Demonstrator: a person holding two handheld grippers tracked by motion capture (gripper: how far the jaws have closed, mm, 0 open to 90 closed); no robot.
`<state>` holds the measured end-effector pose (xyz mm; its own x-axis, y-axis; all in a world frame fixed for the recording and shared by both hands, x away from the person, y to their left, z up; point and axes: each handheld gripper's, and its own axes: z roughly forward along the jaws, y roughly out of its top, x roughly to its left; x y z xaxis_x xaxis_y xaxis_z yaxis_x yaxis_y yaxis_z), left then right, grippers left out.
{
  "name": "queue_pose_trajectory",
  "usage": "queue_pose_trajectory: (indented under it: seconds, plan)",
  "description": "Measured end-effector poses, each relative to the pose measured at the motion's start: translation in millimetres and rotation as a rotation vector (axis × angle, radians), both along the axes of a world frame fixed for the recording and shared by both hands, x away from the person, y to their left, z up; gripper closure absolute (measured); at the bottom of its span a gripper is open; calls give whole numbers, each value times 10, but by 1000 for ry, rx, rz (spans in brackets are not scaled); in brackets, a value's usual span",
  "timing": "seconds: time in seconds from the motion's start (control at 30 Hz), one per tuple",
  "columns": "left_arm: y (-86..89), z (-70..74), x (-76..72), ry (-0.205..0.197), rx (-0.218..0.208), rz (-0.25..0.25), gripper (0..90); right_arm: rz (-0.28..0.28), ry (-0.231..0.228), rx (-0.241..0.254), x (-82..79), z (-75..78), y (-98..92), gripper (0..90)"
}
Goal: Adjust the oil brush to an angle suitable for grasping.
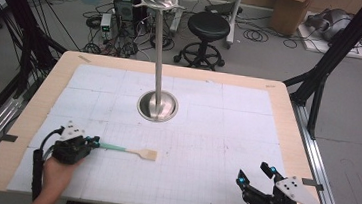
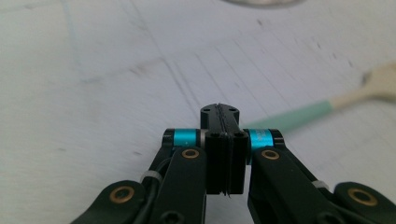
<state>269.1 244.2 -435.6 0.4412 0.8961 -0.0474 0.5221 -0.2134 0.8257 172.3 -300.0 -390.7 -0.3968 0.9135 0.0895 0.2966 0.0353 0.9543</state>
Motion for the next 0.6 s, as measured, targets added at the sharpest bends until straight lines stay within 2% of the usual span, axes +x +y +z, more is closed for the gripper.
queue_pose_trajectory:
  seconds: [0.07, 0.17, 0.27, 0.37, 0.4, 0.47, 0.6]
  plan:
    - [126, 6, 69, 8, 1, 29, 893, 0, 0, 2, 0, 1, 0, 208]
    - [276, -36, 130, 51, 18, 60, 893, 0, 1, 5, -3, 3, 4, 208]
    - [250, -54, 124, 68, 30, 32, 894, -4, 4, 9, -5, 4, -1, 208]
    - [158, -78, 95, 90, 77, -15, 893, -6, -1, 5, -5, 4, -12, 208]
    - [148, -80, 87, 85, 86, -13, 893, -6, -3, 3, -9, 7, -14, 208]
    - [153, -76, 97, 92, 70, -12, 893, -7, -7, 6, -12, 10, -18, 208]
    - [78, -77, 83, 92, 72, -24, 895, -14, -7, 9, -20, 16, -22, 208]
